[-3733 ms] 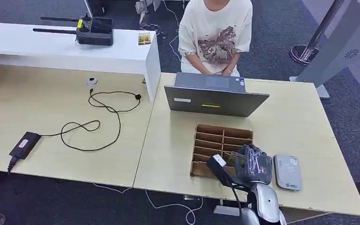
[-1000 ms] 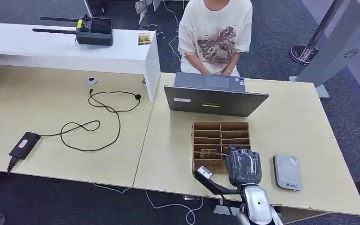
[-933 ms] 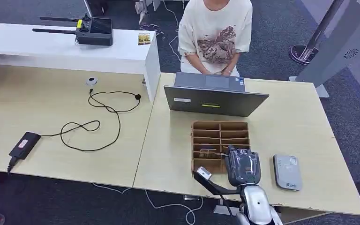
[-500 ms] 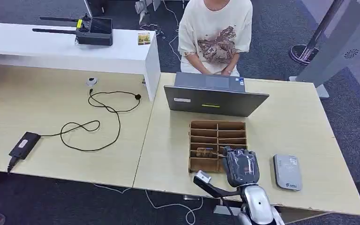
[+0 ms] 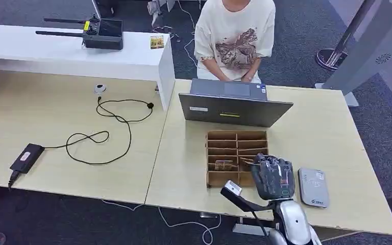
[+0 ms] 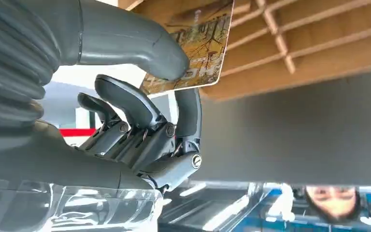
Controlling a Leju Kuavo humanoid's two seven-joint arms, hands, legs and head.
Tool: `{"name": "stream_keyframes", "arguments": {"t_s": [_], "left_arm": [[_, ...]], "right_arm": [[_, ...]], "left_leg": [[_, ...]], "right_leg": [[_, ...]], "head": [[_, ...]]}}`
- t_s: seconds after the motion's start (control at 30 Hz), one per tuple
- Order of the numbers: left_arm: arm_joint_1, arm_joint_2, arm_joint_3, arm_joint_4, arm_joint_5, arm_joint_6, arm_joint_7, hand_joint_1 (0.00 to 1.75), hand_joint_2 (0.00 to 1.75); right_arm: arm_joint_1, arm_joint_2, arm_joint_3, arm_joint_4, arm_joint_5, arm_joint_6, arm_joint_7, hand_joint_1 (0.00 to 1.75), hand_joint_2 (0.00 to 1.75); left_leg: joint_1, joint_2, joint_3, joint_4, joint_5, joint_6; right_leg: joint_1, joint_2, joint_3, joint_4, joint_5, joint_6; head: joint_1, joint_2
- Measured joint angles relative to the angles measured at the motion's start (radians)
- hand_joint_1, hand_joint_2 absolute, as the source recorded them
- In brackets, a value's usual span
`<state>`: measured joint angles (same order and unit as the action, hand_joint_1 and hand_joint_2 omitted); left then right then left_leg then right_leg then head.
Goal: Pass the card to the sensor for recognition and then transmit it.
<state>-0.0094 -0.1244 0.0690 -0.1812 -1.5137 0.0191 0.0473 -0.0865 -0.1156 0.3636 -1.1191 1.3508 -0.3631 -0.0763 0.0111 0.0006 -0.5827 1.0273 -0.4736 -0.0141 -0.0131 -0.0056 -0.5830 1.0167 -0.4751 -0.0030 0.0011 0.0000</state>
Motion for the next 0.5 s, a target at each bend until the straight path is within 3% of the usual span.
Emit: {"name": "stream_keyframes", "arguments": {"t_s": [0.5], "left_arm": [[0.000,0.003,0.000,0.000,0.000,0.001,-0.003,0.00,1.75]], "right_arm": [[0.054,-0.016,-0.067,-0.225,0.016,0.016,-0.010,1.75,1.75]], "left_leg": [[0.000,0.000,0.000,0.000,0.000,0.000]], "right_leg": [[0.000,0.000,0.000,0.000,0.000,0.000]], "head": [[0.000,0.000]]}}
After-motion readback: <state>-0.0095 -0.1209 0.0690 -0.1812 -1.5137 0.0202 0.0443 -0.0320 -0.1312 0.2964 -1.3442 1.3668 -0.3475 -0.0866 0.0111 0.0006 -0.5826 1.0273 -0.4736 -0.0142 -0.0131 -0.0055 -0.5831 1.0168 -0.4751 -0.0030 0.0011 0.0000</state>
